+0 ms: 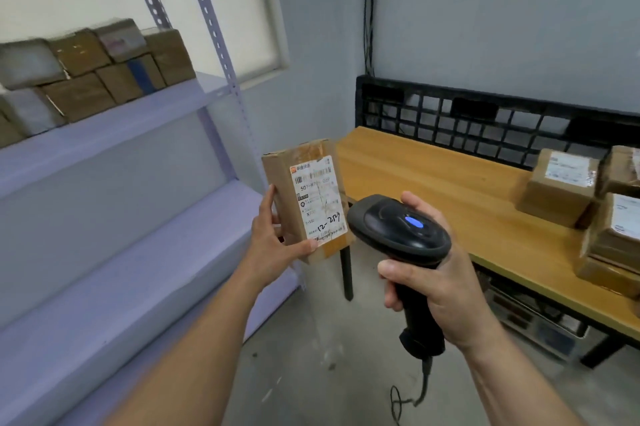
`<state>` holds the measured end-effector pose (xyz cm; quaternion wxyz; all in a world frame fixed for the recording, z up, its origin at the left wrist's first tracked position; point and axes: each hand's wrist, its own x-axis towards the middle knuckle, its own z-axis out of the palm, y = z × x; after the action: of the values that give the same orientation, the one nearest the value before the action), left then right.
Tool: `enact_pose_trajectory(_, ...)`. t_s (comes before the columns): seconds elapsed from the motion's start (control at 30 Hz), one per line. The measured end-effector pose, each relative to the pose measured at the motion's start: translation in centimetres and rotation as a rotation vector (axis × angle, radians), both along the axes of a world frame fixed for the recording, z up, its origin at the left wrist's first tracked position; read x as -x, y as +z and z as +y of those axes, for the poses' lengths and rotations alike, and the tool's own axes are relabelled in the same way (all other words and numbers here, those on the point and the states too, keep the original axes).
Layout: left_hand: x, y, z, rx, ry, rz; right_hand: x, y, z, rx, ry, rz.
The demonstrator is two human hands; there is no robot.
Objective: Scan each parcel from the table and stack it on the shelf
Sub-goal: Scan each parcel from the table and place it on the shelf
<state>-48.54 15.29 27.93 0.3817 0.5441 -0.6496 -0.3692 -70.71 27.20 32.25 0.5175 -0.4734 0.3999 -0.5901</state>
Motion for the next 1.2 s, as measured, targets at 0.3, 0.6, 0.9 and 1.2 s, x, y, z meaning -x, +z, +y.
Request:
enact_pose_trajectory(0.3, -7.4, -0.2, 3.4, 0.027, 0.14, 0.052, -6.3, 0.5, 0.3, 0.022, 0.13, -0.005)
enact_pose_trajectory(0.6, -16.9, -0.5, 6.9, -0.004, 0.23, 0.074, -16.1, 1.0, 1.2, 0.027, 0.226, 0.029)
enact_pose_trajectory(0.9, -28.8, -0.7, 11.2, 0.01, 0.292, 0.094, -27.5, 1.2, 3.9, 0.028, 0.288, 0.068)
enact_pose_trajectory(1.2, -39.7, -0.3, 14.9, 0.042, 0.413, 0.1, -37.3, 1.0, 5.7, 0.076, 0.302, 0.142)
